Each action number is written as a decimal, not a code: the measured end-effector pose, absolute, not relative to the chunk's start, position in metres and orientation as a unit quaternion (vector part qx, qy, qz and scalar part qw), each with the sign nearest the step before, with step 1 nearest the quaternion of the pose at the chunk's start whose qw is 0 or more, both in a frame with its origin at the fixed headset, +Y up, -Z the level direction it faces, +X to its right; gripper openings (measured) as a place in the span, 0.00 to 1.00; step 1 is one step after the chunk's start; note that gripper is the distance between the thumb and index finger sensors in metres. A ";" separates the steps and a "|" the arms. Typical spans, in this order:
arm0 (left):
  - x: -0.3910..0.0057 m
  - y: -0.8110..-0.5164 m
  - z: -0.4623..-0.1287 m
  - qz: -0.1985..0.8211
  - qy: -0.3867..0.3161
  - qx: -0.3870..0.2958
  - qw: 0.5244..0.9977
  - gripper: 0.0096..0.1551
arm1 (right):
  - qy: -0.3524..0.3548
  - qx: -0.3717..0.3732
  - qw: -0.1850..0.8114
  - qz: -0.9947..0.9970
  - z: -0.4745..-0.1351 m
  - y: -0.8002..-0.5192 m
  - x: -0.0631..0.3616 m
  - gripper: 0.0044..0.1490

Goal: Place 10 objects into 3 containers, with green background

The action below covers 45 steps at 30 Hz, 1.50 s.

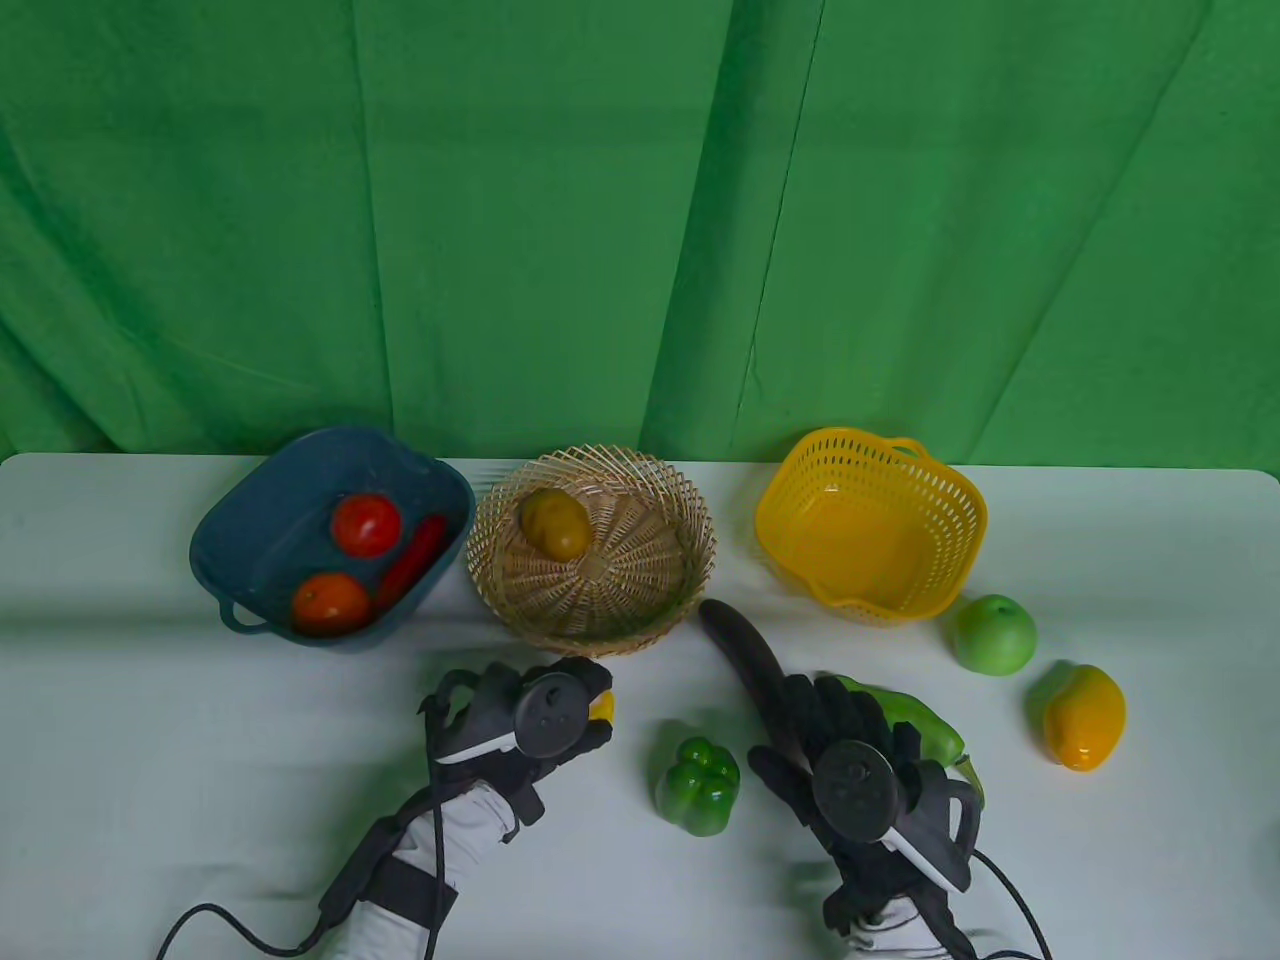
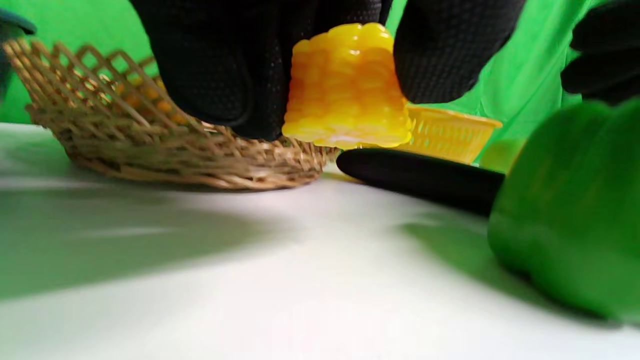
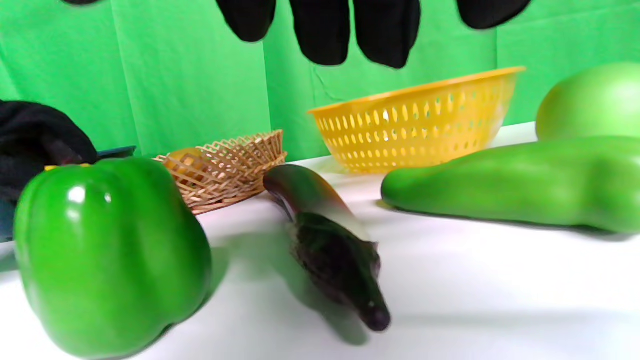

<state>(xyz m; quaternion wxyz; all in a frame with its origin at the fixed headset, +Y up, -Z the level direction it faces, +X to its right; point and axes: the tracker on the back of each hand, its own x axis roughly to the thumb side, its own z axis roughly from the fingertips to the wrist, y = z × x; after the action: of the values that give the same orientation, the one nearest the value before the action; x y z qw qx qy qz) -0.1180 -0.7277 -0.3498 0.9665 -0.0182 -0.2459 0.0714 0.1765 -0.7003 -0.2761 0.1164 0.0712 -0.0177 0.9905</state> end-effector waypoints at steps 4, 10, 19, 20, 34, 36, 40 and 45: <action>-0.124 -0.713 -0.353 0.081 -0.234 0.007 0.969 0.36 | -0.017 0.071 0.116 0.990 -0.276 -0.701 0.177 0.52; -0.127 -0.700 -0.367 0.086 -0.205 0.038 0.974 0.35 | -0.017 0.072 0.121 0.990 -0.277 -0.701 0.177 0.52; -0.119 -0.692 -0.404 0.029 -0.150 0.048 0.987 0.36 | -0.020 0.070 0.123 0.990 -0.277 -0.699 0.180 0.52; -0.119 -0.692 -0.407 0.022 -0.145 0.046 0.988 0.36 | -0.020 0.069 0.124 0.990 -0.277 -0.699 0.180 0.52; -0.121 -0.711 -0.433 -0.024 -0.090 0.006 0.996 0.38 | -0.018 0.066 0.117 0.991 -0.277 -0.700 0.179 0.52; -0.125 -0.711 -0.433 -0.022 -0.088 0.011 0.996 0.39 | -0.018 0.066 0.111 0.992 -0.277 -0.700 0.179 0.52; -0.132 -0.707 -0.433 0.003 -0.079 0.027 0.997 0.39 | -0.018 0.066 0.112 0.991 -0.276 -0.699 0.178 0.52; -0.136 -0.697 -0.426 0.003 -0.086 0.032 0.996 0.38 | -0.020 0.068 0.113 0.991 -0.276 -0.700 0.178 0.52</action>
<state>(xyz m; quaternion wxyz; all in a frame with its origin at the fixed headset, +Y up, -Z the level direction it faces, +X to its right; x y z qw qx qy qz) -0.1358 -0.6973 -0.4259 0.9957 0.0325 -0.0864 0.0030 0.1779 -0.6995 -0.2764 0.1129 0.0675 -0.0198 0.9911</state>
